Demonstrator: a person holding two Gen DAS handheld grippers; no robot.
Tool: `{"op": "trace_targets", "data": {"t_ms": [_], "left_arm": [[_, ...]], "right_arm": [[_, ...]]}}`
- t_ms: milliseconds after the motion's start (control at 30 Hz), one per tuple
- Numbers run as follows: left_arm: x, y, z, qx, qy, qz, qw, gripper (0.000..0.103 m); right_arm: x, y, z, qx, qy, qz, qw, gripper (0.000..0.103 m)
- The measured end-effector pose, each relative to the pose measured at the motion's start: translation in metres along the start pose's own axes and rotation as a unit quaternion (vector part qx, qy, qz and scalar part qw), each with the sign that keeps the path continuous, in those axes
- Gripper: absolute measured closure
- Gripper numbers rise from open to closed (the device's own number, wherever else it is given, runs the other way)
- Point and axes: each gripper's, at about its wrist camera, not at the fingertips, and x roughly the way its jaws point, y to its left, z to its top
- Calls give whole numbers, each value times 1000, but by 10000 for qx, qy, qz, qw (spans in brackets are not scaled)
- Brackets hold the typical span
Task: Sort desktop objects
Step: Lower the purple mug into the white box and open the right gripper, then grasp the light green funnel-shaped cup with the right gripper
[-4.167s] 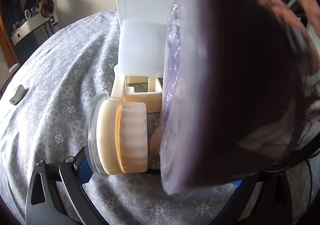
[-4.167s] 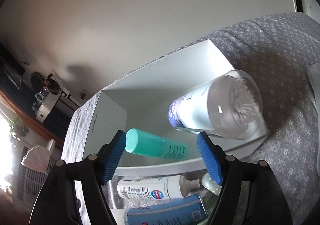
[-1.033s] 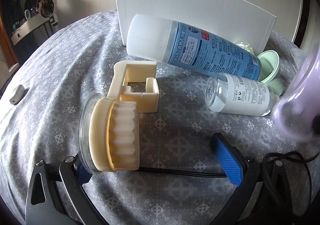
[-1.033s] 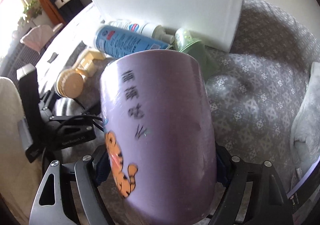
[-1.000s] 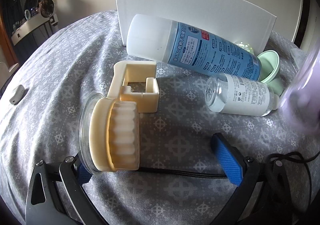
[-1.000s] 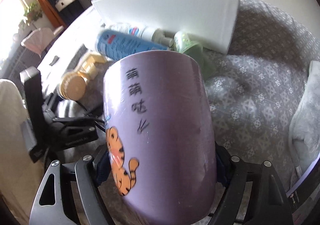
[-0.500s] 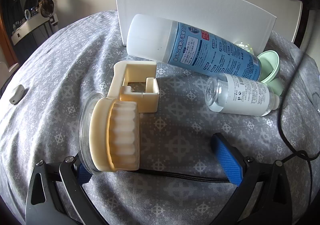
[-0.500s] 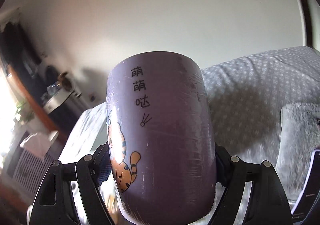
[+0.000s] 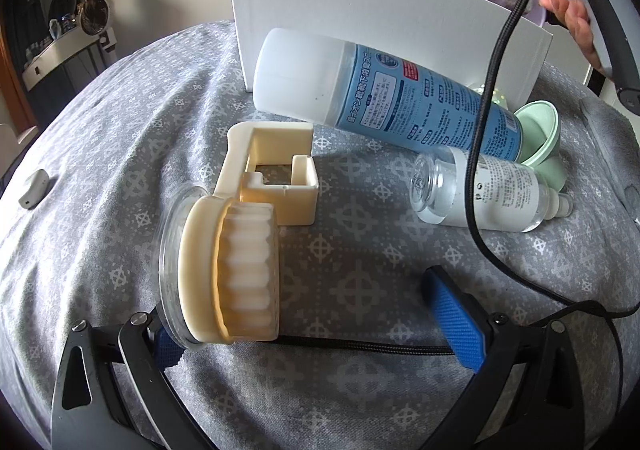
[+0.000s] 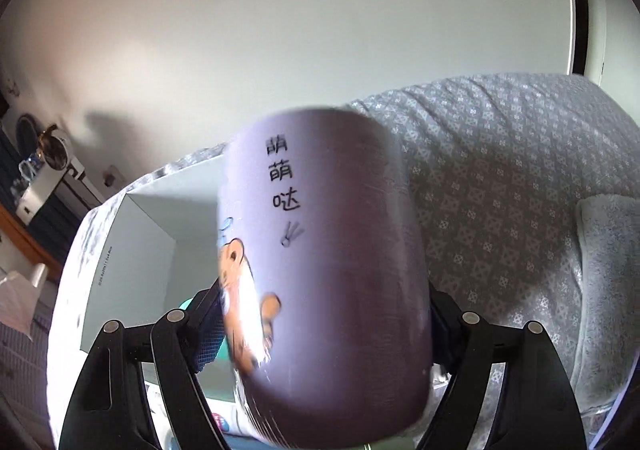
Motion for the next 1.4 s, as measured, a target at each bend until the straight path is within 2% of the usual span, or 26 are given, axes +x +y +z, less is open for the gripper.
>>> {"op": "trace_targets", "data": {"t_ms": [133,267,433,567,767,900,1233,1400], "left_arm": [[0,0,0,0,-1,-1,10000,0],[0,0,-1,0,-1,-1,10000,0],[0,0,-1,0,-2,-2,10000,0],[-1,2,-1,0,-2,-3,10000,0],[0,1,-1,0,-2,-3,10000,0],[0,2,-2,0,-2,-3,10000,0],[-1,2,-2,1,-3,-4,10000,0],[-1,2,-2,1,-3,-5,10000,0]], "right_arm": [[-3,-2,-3,-152,94,-3,9998,21],[-35,-11,-17,-215,-198,222,9993,18],[-75,-34,-52,-339,-276,389,9983,11],[-89,-64,-85,-361,-58,450,9983,10],[-81,-97,-123,-372,325,364,9981,10],[-70,-108,-130,-183,488,447,9976,10],[-61,-94,-138,-497,628,434,9958,10],[-56,-78,-140,-710,722,892,9909,10]]}}
